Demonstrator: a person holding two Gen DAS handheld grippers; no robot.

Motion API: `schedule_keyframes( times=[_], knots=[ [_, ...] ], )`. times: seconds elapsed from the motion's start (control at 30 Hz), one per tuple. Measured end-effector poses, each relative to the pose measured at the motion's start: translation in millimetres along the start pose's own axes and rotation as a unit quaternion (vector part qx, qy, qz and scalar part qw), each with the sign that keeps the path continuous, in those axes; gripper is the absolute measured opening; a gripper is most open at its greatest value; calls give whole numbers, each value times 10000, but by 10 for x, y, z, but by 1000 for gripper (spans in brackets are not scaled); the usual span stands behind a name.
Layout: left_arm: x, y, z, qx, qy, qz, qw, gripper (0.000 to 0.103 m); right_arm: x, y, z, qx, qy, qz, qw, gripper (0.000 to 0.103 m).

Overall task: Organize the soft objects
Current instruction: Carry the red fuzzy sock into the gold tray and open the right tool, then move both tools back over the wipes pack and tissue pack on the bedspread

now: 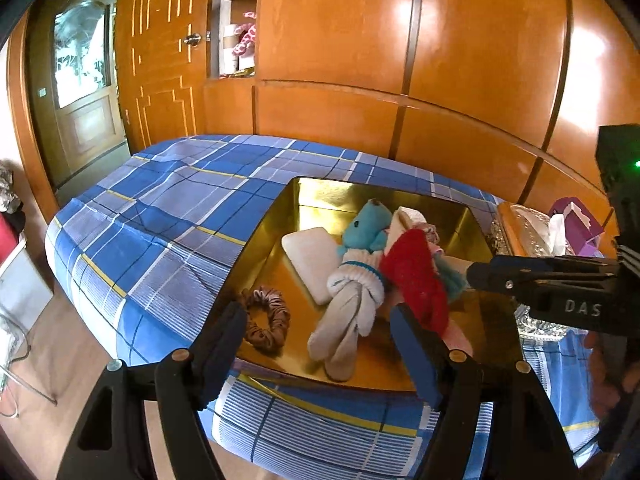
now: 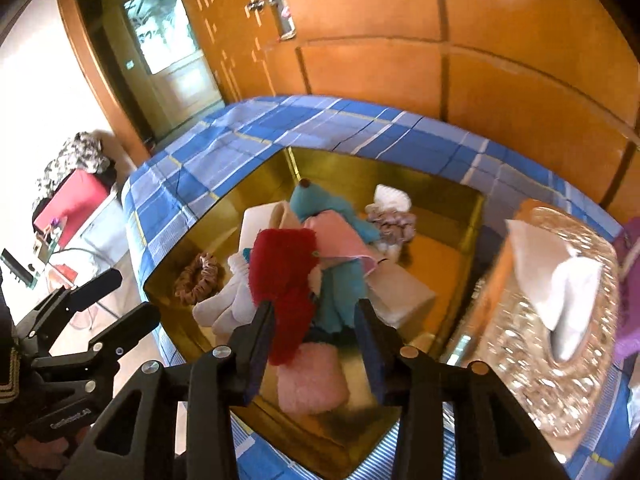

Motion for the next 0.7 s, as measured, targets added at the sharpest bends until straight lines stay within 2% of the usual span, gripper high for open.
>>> schedule_keyframes(
  times=[0.43, 0.7],
  knots=[
    [288, -17, -121, 102, 311, 344, 9989, 75, 276, 115, -675, 815, 351, 220, 9958, 40],
    [612, -20, -199, 104, 664, 665, 9955, 75, 887, 292, -1271, 1219, 908, 730, 9857, 40]
  ],
)
Point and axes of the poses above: each gripper's, at about its wrist camera, not at the fingertips, and z roughly the way its jaws point, x to its right, y to its underside, the point moved 4 cm from there along z, roughly the way its jaws point, and after that the axes turned 9 degrees about x, right-handed, at the moved point
